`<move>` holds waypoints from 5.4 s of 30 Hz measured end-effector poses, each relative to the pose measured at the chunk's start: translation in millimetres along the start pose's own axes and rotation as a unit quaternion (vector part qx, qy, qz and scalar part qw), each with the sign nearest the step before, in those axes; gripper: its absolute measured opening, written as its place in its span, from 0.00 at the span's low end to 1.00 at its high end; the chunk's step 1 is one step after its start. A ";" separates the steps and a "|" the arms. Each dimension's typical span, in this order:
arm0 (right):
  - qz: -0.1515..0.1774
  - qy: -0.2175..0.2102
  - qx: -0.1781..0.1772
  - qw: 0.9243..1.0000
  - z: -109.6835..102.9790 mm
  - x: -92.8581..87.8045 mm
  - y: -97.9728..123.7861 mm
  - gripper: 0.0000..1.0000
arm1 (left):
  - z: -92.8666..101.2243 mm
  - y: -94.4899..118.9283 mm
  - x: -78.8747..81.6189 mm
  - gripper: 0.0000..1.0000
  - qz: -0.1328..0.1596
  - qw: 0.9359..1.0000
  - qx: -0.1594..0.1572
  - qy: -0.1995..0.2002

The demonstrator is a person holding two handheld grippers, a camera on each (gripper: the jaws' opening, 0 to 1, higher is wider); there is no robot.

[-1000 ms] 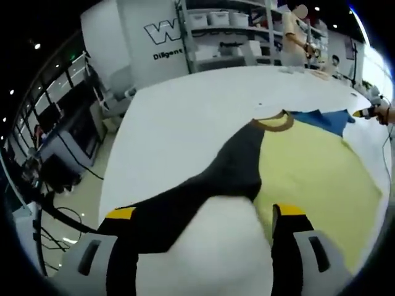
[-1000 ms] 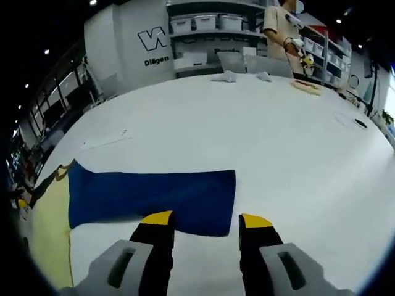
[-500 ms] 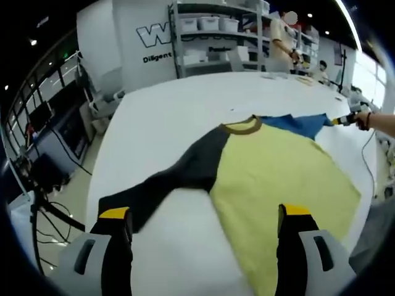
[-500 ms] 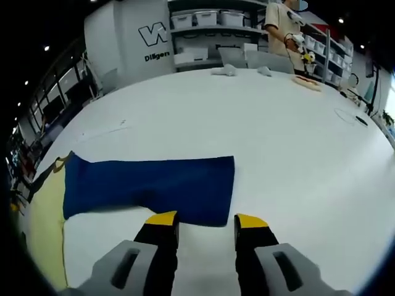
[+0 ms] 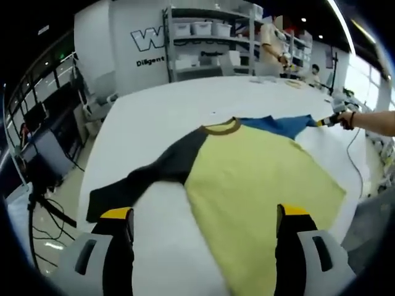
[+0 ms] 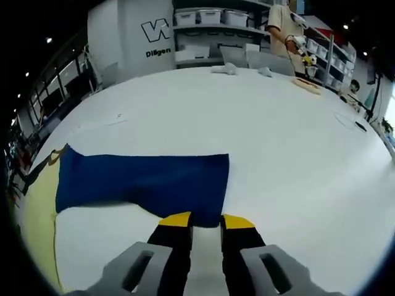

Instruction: Fold the garment on the visible template until the final outline fits inside the template.

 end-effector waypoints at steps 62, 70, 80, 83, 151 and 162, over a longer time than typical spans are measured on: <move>-0.044 -0.032 -0.007 0.999 12.5 -18.5 32.2 0.22 | 19.7 31.6 1.0 0.99 0.016 0.999 -0.033 -0.028; -0.034 -0.024 0.001 0.999 6.8 -26.8 27.7 0.28 | 17.7 36.6 -2.2 0.99 0.017 0.999 -0.028 -0.020; -0.013 0.026 -0.009 1.000 6.1 -21.1 24.5 0.02 | 13.6 42.9 -2.6 0.99 0.015 0.999 -0.023 -0.022; -0.014 0.018 -0.011 1.000 6.1 -21.8 25.2 0.00 | 13.4 43.6 -2.3 0.99 0.015 0.999 -0.023 -0.024; -0.005 0.048 0.122 0.991 -98.1 10.0 45.9 0.00 | 33.5 56.3 -1.8 0.98 0.036 0.997 -0.063 -0.026; -0.009 0.057 0.145 0.988 -128.2 7.1 47.8 0.00 | 37.0 57.8 -2.8 0.98 0.039 0.996 -0.070 -0.026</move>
Point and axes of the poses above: the point that each gripper's makers call its tool centre point, and the gripper's own axes: y roughly backward along the fingers, z roughly to its right, x roughly out of its top, the point moved 4 cm from there along y, roughly backward along the fingers, and after that the axes turned 11 degrees about -y, right-handed, at the moved point
